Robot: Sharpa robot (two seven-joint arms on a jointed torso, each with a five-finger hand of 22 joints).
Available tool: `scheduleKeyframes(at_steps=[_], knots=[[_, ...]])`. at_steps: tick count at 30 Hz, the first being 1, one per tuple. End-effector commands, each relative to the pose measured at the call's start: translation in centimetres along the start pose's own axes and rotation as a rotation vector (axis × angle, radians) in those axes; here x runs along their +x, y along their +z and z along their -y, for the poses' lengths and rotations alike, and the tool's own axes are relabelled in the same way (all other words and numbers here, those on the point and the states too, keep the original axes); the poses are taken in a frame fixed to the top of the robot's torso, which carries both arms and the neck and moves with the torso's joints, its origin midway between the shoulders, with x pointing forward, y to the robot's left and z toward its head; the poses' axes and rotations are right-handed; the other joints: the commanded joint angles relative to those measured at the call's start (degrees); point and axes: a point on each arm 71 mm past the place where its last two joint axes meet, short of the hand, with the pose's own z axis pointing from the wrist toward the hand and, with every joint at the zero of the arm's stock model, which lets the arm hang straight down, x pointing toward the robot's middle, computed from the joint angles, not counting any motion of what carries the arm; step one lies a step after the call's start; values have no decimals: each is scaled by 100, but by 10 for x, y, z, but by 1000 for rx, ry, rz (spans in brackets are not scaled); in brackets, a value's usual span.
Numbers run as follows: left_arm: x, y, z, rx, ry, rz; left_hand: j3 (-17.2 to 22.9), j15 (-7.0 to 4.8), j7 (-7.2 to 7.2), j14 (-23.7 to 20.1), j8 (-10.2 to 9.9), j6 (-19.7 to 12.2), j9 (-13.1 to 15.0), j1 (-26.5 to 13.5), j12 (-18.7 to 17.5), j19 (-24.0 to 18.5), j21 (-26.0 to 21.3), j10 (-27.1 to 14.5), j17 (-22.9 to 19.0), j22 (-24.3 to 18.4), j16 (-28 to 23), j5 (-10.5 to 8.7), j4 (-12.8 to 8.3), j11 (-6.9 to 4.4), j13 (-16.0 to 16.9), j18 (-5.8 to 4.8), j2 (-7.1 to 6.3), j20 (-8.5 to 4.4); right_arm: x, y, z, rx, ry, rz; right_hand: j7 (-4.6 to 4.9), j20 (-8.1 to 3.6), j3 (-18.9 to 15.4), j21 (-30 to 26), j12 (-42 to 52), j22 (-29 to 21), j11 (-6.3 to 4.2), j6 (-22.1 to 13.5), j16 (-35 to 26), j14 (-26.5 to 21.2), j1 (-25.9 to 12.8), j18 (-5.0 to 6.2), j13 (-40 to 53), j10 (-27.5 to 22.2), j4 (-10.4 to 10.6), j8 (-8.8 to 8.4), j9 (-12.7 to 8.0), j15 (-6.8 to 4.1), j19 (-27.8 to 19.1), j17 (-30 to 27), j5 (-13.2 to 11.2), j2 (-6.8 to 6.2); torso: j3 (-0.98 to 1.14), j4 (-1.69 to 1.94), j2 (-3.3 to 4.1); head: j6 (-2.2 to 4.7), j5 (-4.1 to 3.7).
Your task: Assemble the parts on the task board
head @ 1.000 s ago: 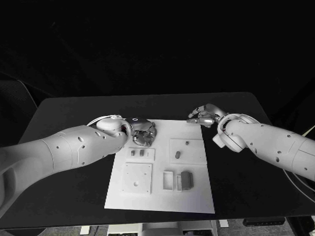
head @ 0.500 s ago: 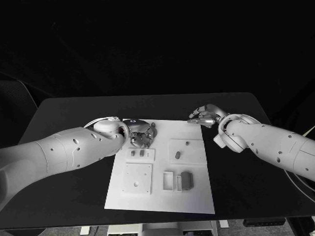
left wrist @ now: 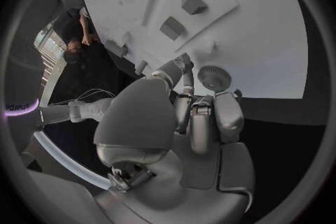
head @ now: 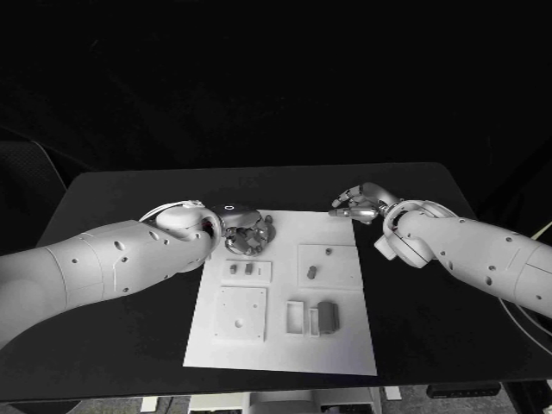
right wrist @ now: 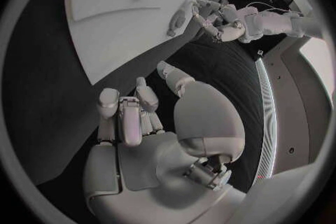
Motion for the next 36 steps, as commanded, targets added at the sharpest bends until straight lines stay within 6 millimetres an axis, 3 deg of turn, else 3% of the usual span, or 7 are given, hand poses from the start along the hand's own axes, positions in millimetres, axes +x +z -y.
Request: scheduleKeyframes(at_steps=[1,36], knots=[[-2,-1,-1,-5,5,13,30,12,314,1228,25,364,1,-21,31,-11,817,-20,1665,6,465,16,16,-1,2,126,-48,-21,2,0,-1,-12,-2,-14,101,-2,20,341,30,-9,-4,73,79,-35,-53,75,-9,-20,2,28,-8,-2,41,-1,24,6,-2,-2,2,10,10],[2,-12,-21,-68,0,-33,42,13,330,1238,22,391,-7,-50,36,-9,819,-14,1678,17,474,6,31,-2,6,126,-86,-18,1,0,0,-9,-3,-12,101,-2,21,342,31,-10,-4,74,80,-37,-57,75,-10,-19,1,29,-8,-3,42,-6,24,5,-2,-7,3,-7,7]])
